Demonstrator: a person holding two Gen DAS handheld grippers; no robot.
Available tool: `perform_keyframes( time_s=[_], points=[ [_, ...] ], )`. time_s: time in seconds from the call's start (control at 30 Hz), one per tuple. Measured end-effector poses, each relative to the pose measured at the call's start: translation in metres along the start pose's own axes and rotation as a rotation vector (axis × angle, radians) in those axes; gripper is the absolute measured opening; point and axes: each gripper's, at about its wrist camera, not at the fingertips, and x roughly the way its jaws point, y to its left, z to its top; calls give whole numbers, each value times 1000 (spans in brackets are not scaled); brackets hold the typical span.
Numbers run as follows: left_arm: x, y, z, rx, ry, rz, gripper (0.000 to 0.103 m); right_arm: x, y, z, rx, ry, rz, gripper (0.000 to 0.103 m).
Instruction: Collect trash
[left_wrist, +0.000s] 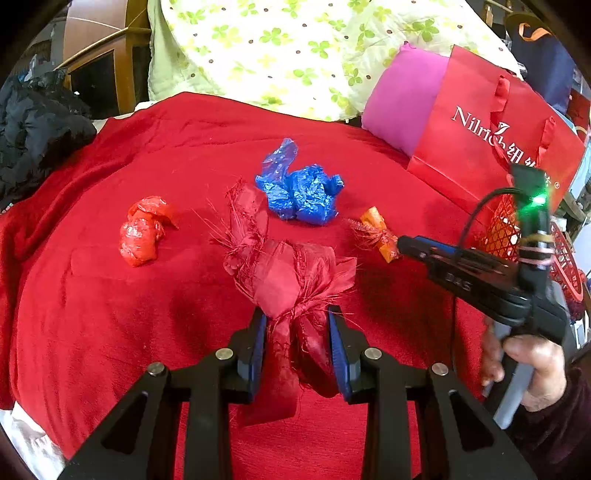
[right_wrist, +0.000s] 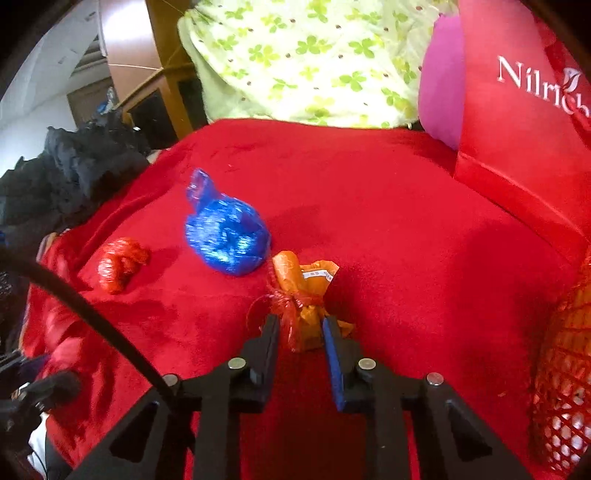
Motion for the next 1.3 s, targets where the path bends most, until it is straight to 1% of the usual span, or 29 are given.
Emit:
perform_keyframes(
  time_s=[0.07,0.2,0.23,0.3,0.33,0.37,0.5,0.53,0.57,0.6,0.63,0.73,0.83,0.87,0.9,0.93,0.97,1.07,1.3],
  points=[
    [1,0,0,-4,6,4,34,-7,0,0,-6,-6,16,26],
    [1,-1,-1,-1,8,6,34,-13,-7,1,36,-9,37,28],
    [1,-1,-1,-2,9,3,34,-12,-8,1,47,-1,40,31],
    [2,0,-1,-1,9,1,34,-7,-12,2,75,15,41,46],
    [2,1,-1,0,7,3,34,-6,-13,1,86,15,42,67],
    [2,1,-2,-1,6,3,34,-5,-13,1,96,7,42,72],
    [4,7,-4,-13,12,-2,34,3,-6,5,67,-15,23,69],
    [5,7,-5,-13,13,0,34,7,-5,6,67,-15,18,65],
    [5,8,-5,-15,15,0,34,11,-4,8,69,-10,13,57],
    [6,9,-5,-20,18,-1,34,18,-4,9,73,0,5,52],
    [6,9,-5,-23,19,0,34,23,-5,10,79,9,-5,50],
    [6,9,-4,-26,20,6,34,41,-8,12,103,40,-23,49],
    [6,7,-4,-28,24,5,34,57,-8,11,94,71,-43,40],
    [6,6,-4,-26,24,7,34,60,-8,10,87,68,-49,39],
    [5,5,-4,-25,23,7,34,59,-8,10,87,61,-46,37],
    [5,6,-4,-25,23,6,34,58,-8,10,89,58,-39,31],
    [5,5,-4,-26,24,5,34,54,-9,10,88,54,-34,28],
    [3,3,-2,-24,18,5,34,42,-5,8,61,32,-39,28],
    [-8,-5,1,-12,-4,3,34,-6,2,5,14,-46,13,28]
  ],
)
